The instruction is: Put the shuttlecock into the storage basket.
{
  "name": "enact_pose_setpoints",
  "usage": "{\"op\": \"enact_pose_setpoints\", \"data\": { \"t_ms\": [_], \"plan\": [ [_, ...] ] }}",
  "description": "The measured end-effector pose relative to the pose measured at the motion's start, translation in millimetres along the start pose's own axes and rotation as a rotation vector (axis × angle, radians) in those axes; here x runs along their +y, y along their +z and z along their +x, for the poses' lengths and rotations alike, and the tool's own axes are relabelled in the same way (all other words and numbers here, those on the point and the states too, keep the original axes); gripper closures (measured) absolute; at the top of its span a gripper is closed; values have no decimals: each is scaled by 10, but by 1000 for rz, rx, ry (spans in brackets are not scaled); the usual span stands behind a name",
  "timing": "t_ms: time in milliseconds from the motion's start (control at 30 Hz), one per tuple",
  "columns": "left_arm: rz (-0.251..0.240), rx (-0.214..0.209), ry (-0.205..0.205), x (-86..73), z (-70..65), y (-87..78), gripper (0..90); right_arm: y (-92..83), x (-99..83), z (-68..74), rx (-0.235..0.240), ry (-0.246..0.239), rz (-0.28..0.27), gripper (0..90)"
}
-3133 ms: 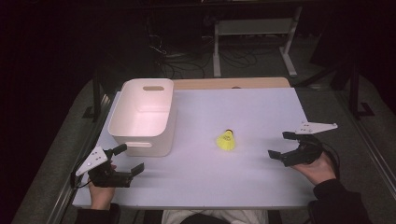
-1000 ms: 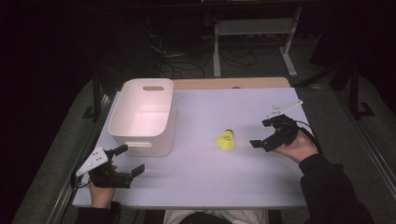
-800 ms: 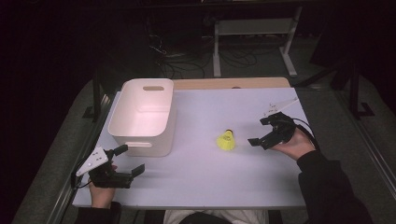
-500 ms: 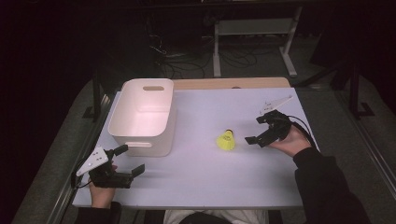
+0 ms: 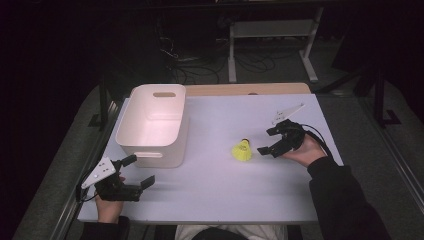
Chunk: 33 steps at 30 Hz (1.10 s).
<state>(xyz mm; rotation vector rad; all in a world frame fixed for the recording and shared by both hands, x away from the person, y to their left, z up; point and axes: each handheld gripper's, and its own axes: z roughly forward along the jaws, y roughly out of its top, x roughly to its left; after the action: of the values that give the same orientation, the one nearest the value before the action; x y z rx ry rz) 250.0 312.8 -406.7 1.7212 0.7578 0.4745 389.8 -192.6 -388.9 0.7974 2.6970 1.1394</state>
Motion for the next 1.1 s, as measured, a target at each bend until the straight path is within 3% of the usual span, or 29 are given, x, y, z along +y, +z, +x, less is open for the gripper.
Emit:
{"op": "enact_pose_setpoints", "data": {
  "t_ms": [200, 433, 567, 733, 1000, 1100],
  "plan": [
    [1, -5, -1, 0, -2, 5, 0, 65, -7, -21, 35, -14, 20, 260],
    [2, -7, -2, -1, -3, 7, 0, 119, -3, -28, 39, -15, 30, 407],
    [2, -8, -1, -1, -3, 6, 0, 170, -6, -41, 45, -10, 45, 586],
    [1, -8, 0, -1, -4, 7, 0, 193, -6, -60, 51, 11, 52, 742],
    [0, -9, 1, -1, -4, 5, 0, 267, -17, -74, 73, 42, 71, 881],
    [0, -10, 1, -1, -4, 5, 0, 305, -16, -79, 76, 64, 78, 890]
  ]
}}
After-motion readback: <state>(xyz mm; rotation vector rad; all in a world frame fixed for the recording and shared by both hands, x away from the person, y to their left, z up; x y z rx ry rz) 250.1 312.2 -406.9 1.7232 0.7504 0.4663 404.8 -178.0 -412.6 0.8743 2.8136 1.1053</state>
